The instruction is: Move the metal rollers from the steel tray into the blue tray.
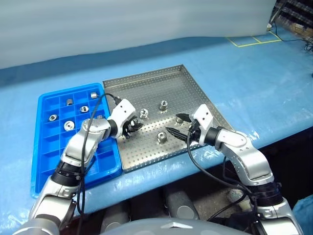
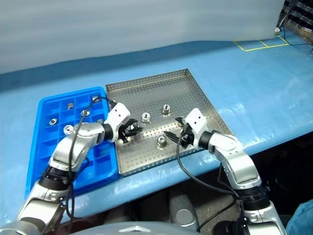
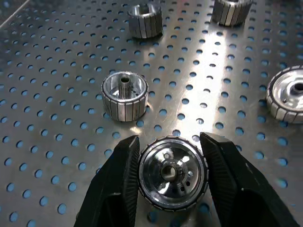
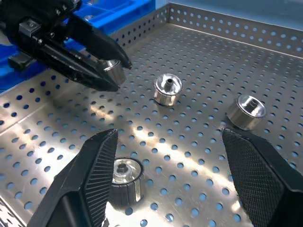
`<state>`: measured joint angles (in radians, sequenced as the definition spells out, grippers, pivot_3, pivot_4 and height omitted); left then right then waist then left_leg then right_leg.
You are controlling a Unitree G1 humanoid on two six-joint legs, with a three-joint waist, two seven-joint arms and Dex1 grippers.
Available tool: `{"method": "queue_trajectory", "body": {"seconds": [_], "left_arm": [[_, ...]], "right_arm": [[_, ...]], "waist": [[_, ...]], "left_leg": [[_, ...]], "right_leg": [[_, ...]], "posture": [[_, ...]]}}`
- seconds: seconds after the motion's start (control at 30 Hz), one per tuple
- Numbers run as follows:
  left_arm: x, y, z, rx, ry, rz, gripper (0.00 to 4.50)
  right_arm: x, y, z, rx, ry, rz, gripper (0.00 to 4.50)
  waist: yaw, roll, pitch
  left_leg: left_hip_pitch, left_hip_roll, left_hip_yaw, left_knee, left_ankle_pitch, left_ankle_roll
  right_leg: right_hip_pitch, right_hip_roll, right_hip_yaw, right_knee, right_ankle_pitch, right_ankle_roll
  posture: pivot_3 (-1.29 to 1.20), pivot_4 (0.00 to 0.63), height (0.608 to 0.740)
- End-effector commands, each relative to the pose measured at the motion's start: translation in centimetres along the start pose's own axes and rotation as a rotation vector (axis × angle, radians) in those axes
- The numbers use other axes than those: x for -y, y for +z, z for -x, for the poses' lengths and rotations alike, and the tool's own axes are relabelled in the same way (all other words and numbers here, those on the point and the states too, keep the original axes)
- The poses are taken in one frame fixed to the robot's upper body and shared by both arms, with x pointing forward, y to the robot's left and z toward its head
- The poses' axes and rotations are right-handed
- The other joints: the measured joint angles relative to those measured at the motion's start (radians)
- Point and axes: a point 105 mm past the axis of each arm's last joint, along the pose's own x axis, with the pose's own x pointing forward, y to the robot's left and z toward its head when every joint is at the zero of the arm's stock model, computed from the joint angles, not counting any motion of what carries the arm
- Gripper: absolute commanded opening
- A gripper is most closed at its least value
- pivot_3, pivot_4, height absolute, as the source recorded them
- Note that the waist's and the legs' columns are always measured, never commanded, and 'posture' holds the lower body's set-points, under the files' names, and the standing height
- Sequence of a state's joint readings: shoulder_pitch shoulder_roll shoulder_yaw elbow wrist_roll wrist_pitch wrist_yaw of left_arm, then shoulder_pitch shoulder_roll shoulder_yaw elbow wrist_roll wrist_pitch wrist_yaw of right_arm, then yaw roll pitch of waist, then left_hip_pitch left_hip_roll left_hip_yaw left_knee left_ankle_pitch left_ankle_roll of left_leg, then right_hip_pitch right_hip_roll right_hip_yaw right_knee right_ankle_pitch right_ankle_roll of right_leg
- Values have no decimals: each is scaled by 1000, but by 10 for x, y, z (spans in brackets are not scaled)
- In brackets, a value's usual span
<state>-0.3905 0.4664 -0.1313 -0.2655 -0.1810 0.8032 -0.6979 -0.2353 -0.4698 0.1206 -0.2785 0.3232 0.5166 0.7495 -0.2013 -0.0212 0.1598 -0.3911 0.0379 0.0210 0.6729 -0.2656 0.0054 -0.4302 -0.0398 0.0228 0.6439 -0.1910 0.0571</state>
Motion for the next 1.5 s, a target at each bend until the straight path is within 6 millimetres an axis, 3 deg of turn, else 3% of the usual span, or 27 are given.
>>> {"method": "queue_trajectory", "body": {"seconds": [0.03, 0.23, 0.37, 0.6, 0.83, 1.13, 1.17, 1.23, 1.33, 1.5], "left_arm": [[-5, 27, 30, 143, 51, 21, 1760], [-43, 5, 80, 73, 424, 24, 1760], [-58, -20, 111, -8, 661, 56, 1760], [-61, -43, 126, -84, 835, 108, 1760], [-71, -61, 137, -128, 937, 167, 1760], [-77, -75, 143, -183, 1006, 177, 1760], [-79, -75, 144, -181, 1017, 180, 2454], [-80, -72, 144, -159, 1028, 187, 2961], [-80, -55, 134, -52, 999, 200, 3961], [-48, -5, 80, 176, 606, 184, 3961]], "right_arm": [[-19, 17, -7, 62, 145, -8, 3685], [-46, 36, -15, 131, 299, -1, 3685], [-25, 35, -28, 83, 109, 110, 3685], [-28, 42, -30, 126, 104, 85, 3685], [-19, 36, -29, 102, 69, 76, 3685], [-14, 35, -29, 101, 30, 75, 3685], [-13, 34, -29, 99, 22, 74, 3685], [-11, 33, -29, 95, 12, 74, 3685], [-11, 32, -28, 88, 9, 73, 3685], [-5, 26, -19, 38, -9, 103, 3685]], "waist": [[0, 0, 0], [17, 0, 0], [40, -1, 1], [120, -2, 1], [142, -2, 0], [141, -3, 0], [141, -3, 0], [141, -3, 0], [143, -3, 0], [150, -3, 0]], "left_leg": [[0, 0, 0, 0, 0, 1], [0, 0, 0, 0, -1, 1], [0, 0, 0, 1, -1, 1], [-2, 0, 0, 2, -1, 1], [-2, -1, 1, 4, -1, 1], [-3, -1, 1, 4, -1, 1], [-3, -1, 1, 4, -1, 1], [-3, -1, 1, 4, -1, 1], [-3, -1, 1, 4, -1, 1], [-3, -1, 1, 7, -1, 1]], "right_leg": [[0, 0, 0, 0, 0, 0], [0, 0, 0, 0, 0, 0], [0, 0, -1, 0, 0, 1], [0, -1, -2, -1, 3, -3], [1, -1, -4, -1, 0, -9], [1, -1, -4, -1, 0, -9], [1, -1, -4, -1, 0, -9], [1, -1, -4, -1, 0, -9], [1, -1, -5, -1, 0, -9], [2, -2, -6, -1, 0, -10]], "posture": [[-199, 150, 740], [-146, 150, 740], [-105, 150, 740], [-69, 150, 740], [-62, 150, 740], [-70, 150, 740], [-71, 150, 740], [-71, 150, 740], [-74, 150, 740], [-94, 150, 740]]}}
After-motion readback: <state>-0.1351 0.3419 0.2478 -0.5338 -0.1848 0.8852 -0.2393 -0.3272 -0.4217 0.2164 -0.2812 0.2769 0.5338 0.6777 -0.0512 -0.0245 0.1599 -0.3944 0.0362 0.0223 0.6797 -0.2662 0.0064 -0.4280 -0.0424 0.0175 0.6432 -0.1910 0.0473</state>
